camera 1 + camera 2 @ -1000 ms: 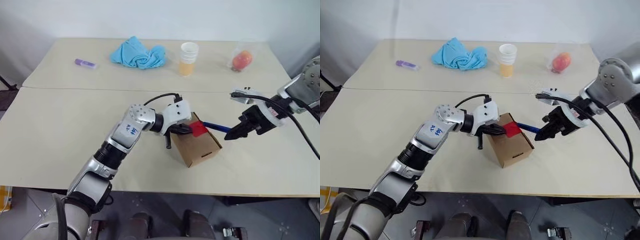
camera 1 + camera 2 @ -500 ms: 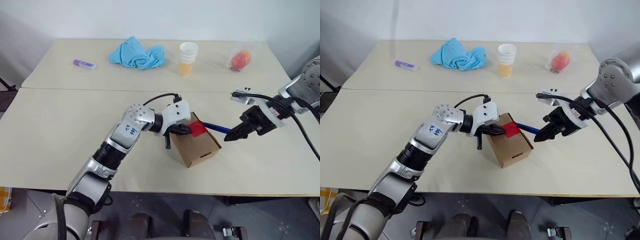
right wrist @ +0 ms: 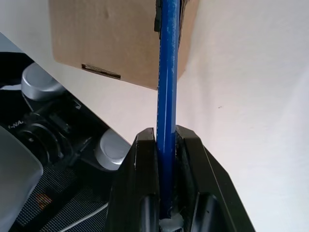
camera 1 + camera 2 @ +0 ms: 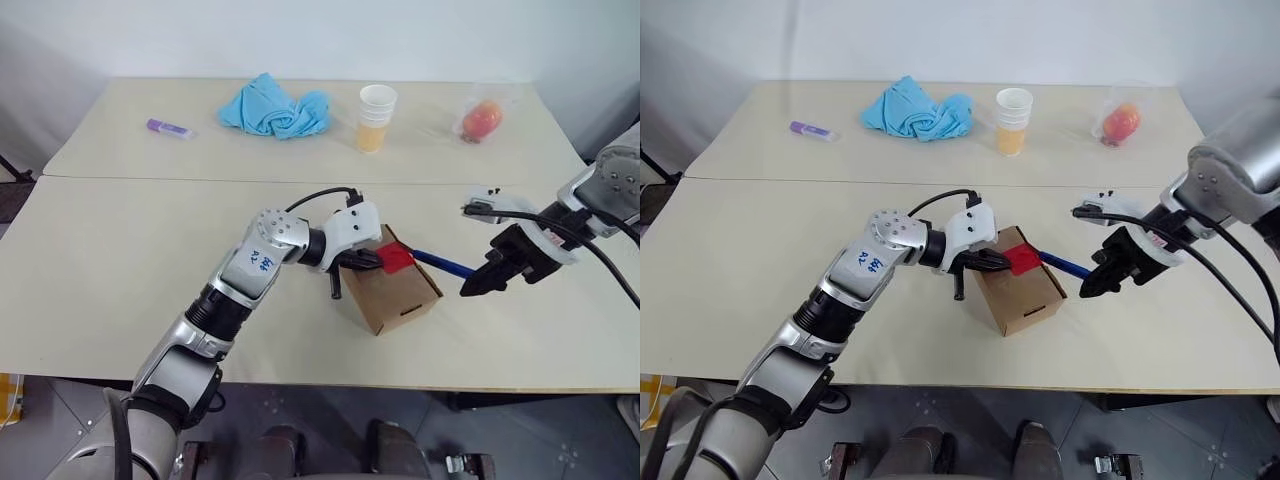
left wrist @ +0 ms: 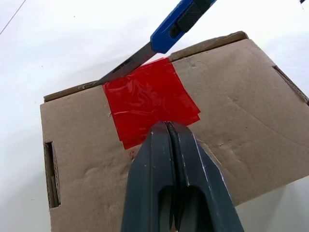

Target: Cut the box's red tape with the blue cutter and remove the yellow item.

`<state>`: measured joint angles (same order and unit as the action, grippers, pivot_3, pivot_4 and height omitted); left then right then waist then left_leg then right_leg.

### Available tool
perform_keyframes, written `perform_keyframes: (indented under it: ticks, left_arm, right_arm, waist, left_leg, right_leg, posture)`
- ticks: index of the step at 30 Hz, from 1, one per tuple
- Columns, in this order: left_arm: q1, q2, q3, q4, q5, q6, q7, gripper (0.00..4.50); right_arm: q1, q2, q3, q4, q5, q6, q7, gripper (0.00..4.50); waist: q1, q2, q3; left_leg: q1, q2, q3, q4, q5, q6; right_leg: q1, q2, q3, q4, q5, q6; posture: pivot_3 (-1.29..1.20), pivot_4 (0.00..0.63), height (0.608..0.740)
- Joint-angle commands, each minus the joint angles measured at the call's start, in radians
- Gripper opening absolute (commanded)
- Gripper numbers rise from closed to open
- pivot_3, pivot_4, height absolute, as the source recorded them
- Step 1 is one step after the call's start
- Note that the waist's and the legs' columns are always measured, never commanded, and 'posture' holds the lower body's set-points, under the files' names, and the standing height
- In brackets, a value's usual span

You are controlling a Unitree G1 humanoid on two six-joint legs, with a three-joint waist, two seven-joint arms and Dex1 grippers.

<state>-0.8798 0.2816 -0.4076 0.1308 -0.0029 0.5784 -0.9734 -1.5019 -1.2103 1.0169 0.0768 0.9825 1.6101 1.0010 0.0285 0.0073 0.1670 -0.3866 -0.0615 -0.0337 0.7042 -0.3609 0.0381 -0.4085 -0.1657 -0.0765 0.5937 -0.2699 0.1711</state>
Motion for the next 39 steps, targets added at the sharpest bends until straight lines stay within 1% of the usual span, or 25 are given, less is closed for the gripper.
perform_keyframes:
  ticks: [1, 12, 14, 19, 28, 39]
  left_arm:
    - [0.065, 0.010, -0.100, 0.059, 0.040, 0.058, -0.018, 0.04]
    - [0.068, 0.013, -0.105, 0.047, 0.040, 0.061, -0.021, 0.04]
    - [0.069, 0.012, -0.105, 0.046, 0.040, 0.063, -0.020, 0.04]
    - [0.079, 0.014, -0.101, 0.036, 0.039, 0.070, -0.013, 0.04]
    - [0.090, 0.006, -0.103, 0.028, 0.034, 0.079, -0.002, 0.04]
    - [0.098, 0.009, -0.095, 0.019, 0.030, 0.090, 0.005, 0.04]
  right_arm:
    - [0.017, -0.002, -0.032, -0.037, -0.046, 0.004, 0.031, 0.16]
    - [-0.017, 0.171, -0.071, 0.091, -0.220, 0.004, 0.087, 0.16]
    - [-0.022, 0.187, -0.069, 0.096, -0.245, 0.004, 0.102, 0.16]
    - [-0.061, 0.129, 0.016, 0.031, -0.226, 0.004, 0.198, 0.16]
    - [-0.080, 0.043, 0.123, -0.046, -0.260, 0.004, 0.312, 0.16]
    - [-0.012, -0.021, 0.143, -0.103, -0.340, 0.004, 0.382, 0.16]
  waist:
    - [0.000, 0.000, 0.000]
    - [-0.004, 0.001, -0.002]
    - [-0.005, 0.002, -0.003]
    - [-0.003, 0.002, -0.004]
    - [-0.001, 0.002, -0.004]
    - [0.001, 0.002, -0.004]
  left_leg:
    - [0.000, 0.000, 0.000, 0.000, 0.000, 0.000]
    - [0.000, -0.001, 0.000, 0.002, 0.000, 0.000]
    - [0.000, -0.001, 0.000, 0.002, 0.000, 0.000]
    - [0.000, -0.002, 0.000, 0.002, 0.000, 0.000]
    - [0.000, -0.002, -0.001, 0.002, 0.000, -0.001]
    - [0.000, -0.003, -0.001, 0.002, 0.000, -0.001]
  right_leg:
    - [0.000, 0.000, 0.000, 0.000, 0.000, 0.000]
    - [0.000, 0.000, 0.000, 0.002, 0.000, 0.000]
    - [0.000, 0.000, 0.000, 0.002, 0.000, 0.000]
    - [0.000, 0.000, 0.000, 0.002, 0.000, 0.000]
    - [0.000, 0.000, 0.000, 0.002, 0.000, 0.000]
    - [0.000, 0.000, 0.000, 0.002, 0.000, 0.000]
  posture:
    - [0.00, 0.150, 0.740]
    - [0.00, 0.150, 0.740]
    - [0.00, 0.150, 0.740]
    - [0.00, 0.150, 0.740]
    - [0.00, 0.150, 0.740]
    - [0.00, 0.150, 0.740]
